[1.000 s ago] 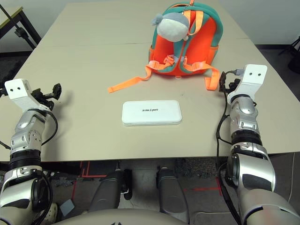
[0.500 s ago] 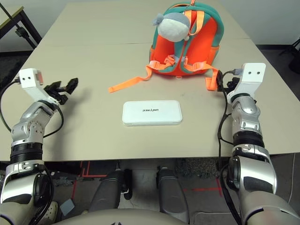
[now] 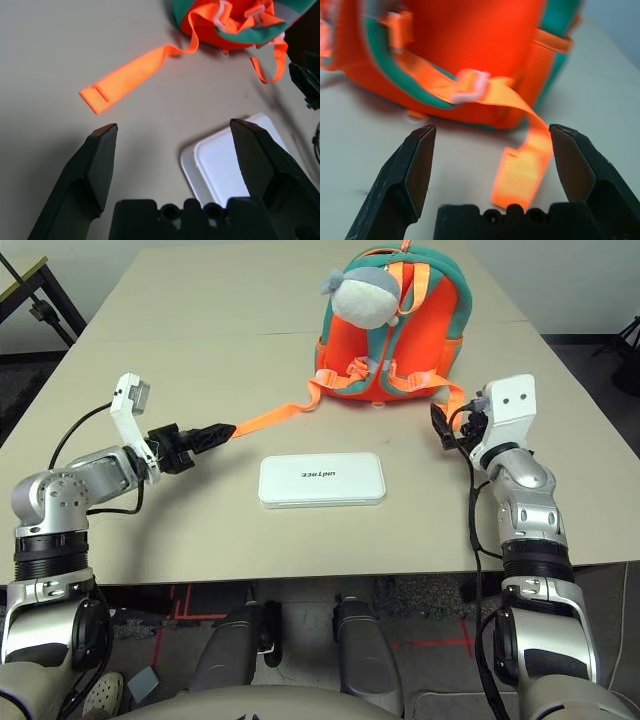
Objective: Put the pencil case into the backpack and zip it.
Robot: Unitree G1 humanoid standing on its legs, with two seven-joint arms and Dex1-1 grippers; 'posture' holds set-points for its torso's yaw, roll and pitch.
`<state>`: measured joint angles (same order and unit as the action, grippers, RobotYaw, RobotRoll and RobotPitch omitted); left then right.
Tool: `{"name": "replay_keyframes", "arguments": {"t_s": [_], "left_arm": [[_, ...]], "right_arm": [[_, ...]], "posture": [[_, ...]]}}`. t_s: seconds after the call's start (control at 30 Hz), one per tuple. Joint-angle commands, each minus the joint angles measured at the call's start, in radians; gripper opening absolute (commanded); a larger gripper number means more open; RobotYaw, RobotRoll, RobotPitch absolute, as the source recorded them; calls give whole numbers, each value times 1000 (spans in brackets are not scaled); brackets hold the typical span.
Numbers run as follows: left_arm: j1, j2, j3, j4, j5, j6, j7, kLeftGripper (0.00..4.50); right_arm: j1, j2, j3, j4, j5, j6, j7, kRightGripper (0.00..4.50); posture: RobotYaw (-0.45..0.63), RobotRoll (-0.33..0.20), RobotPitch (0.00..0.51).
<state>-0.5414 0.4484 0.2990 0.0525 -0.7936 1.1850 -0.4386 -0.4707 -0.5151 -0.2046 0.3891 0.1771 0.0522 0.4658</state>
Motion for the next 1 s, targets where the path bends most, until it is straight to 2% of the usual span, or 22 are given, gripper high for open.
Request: {"name": "replay_keyframes", "arguments": {"t_s": [0.03, 0.13, 0.23, 0.4, 0.57, 1.0], "left_arm": [[5, 25, 3, -29, -26, 81, -2, 4500], [2, 31, 12, -35, -37, 130, 4, 4500], [-2, 37, 25, -32, -51, 174, 6, 4500], [-28, 19, 89, 9, -92, 307, 16, 4500], [-46, -13, 144, 55, -109, 419, 8, 4500], [-114, -39, 99, 312, -62, 372, -46, 4500]], "right_arm": [[23, -19, 24, -55, 2, 38, 43, 4483], [33, -39, 48, -93, -7, 58, 87, 4483], [45, -65, 76, -124, -14, 72, 138, 3838], [60, -140, 163, -176, -70, 57, 244, 2026], [61, -156, 197, -185, -99, 43, 275, 80], [75, -147, 196, -151, -132, -9, 265, 35]], "posture": [[-63, 0, 144], [-59, 0, 144], [-57, 0, 144], [-61, 0, 145], [-70, 0, 143], [-103, 0, 125]]}}
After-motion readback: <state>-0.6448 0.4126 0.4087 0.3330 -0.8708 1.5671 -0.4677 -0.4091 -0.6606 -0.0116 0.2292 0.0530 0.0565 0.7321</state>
